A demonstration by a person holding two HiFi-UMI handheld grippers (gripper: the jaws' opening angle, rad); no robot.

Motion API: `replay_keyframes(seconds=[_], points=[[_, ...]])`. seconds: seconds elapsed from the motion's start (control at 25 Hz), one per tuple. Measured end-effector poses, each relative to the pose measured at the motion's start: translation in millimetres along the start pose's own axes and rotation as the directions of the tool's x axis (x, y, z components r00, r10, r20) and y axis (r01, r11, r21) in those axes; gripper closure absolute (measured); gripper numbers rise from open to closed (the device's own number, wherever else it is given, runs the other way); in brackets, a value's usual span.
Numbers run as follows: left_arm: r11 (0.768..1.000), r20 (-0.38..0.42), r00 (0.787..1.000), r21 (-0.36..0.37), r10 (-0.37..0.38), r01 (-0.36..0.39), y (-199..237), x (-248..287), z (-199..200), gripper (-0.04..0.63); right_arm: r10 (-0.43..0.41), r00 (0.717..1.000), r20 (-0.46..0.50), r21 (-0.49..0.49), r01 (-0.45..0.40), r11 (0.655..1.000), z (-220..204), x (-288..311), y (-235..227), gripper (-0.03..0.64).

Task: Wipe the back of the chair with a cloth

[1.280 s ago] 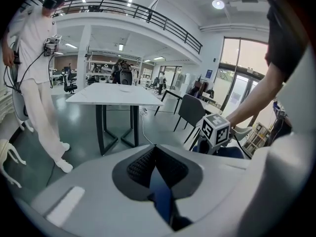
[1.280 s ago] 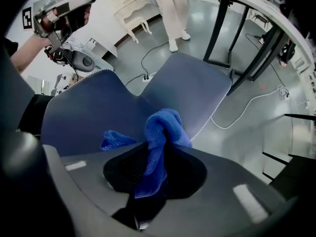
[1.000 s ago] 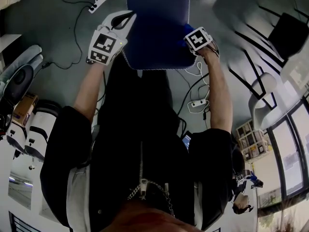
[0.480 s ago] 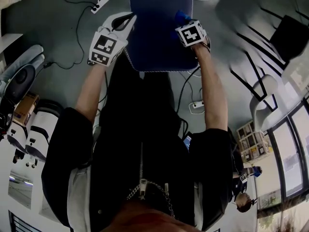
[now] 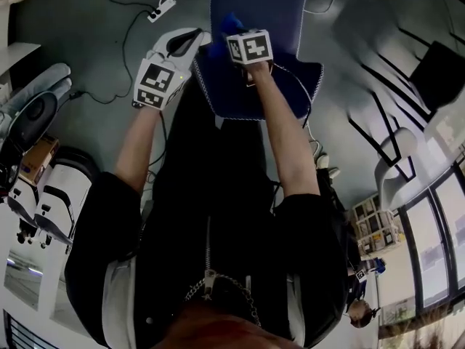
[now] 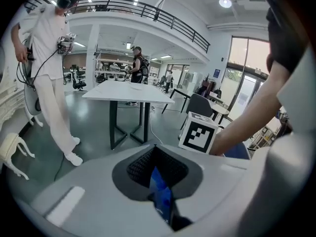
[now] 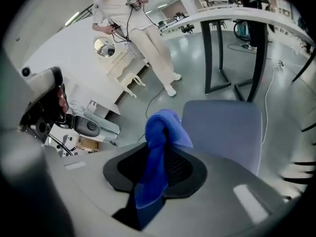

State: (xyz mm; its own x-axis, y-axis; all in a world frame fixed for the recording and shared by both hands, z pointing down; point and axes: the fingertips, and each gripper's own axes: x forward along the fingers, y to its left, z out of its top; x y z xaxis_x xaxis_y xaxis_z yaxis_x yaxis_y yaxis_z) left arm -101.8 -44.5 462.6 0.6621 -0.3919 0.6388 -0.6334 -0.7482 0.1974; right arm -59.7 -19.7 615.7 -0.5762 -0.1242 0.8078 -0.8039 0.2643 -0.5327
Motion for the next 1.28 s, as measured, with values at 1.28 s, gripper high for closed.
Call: replay_keyframes(seconds=[1.28], points=[[1.000,-0.051,0.999,-0.019,-0.002,0.001,15.7,-13.2,-38.5,0.584,0.082,0.926,-0.369,-0.094,-0.125,0.988,-130.8,50.0,33.4,0.522]])
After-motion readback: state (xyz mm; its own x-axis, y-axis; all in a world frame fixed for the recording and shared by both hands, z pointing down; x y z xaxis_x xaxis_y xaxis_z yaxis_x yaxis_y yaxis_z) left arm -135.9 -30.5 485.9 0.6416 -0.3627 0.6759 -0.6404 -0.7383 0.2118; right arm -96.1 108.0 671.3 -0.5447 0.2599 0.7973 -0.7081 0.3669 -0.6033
